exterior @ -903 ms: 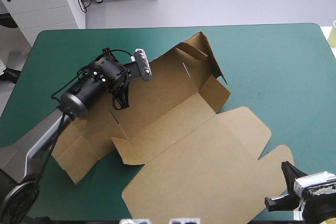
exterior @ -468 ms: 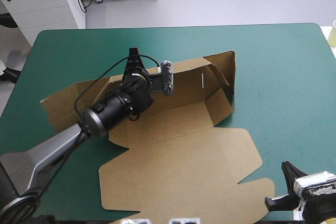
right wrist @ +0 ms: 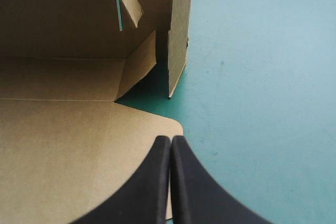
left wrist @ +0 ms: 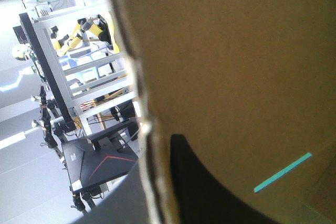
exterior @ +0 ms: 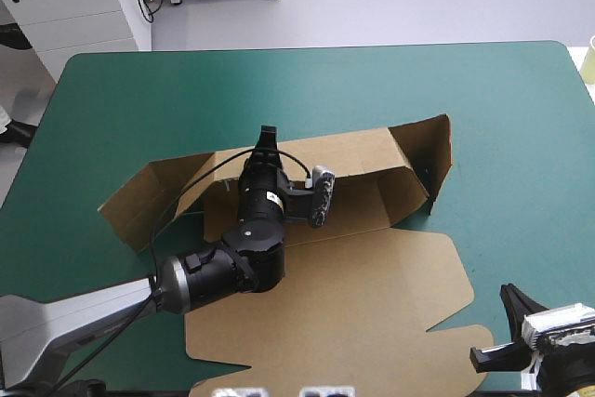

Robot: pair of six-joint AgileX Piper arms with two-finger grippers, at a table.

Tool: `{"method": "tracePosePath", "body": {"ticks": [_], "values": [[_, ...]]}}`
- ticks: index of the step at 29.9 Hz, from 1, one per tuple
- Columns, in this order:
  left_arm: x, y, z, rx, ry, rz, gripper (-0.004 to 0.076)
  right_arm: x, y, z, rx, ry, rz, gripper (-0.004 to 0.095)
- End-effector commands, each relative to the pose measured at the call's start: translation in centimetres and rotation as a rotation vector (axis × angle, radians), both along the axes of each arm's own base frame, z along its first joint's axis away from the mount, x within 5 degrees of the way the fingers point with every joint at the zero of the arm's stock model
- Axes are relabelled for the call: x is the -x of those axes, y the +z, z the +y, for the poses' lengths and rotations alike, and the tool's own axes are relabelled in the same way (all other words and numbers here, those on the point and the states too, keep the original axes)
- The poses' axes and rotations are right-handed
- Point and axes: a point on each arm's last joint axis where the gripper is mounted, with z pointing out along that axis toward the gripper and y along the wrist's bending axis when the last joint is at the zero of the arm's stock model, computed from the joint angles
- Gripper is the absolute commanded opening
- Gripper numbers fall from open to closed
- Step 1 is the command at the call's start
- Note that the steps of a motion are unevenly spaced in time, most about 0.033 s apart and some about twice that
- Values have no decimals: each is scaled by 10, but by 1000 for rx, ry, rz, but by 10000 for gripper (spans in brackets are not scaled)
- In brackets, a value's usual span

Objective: Fold the box

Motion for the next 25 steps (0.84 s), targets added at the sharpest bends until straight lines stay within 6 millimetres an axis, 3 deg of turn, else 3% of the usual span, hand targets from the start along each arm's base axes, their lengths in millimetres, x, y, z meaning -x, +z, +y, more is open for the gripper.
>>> {"method": "tracePosePath", "body": {"ticks": [1,5,9,15,21,25], "values": [[13,11,1,59,-59,-28,-8,-3,13,-1,-13,-21,-78,-14],[13,10,7,45,-20,-43,-8,-2,17,-1,-18,-23,-92,-13],[12,19,8,48,-38,-110,-8,-2,36,-2,-29,-37,-124,-13],[12,19,8,50,-42,-108,-8,-26,70,-4,-18,-40,-37,-13],[12,18,7,55,-53,-107,-8,-84,111,-5,-6,-2,57,-14],[12,18,5,64,-72,-104,-8,-135,135,-4,1,57,101,-14]]}}
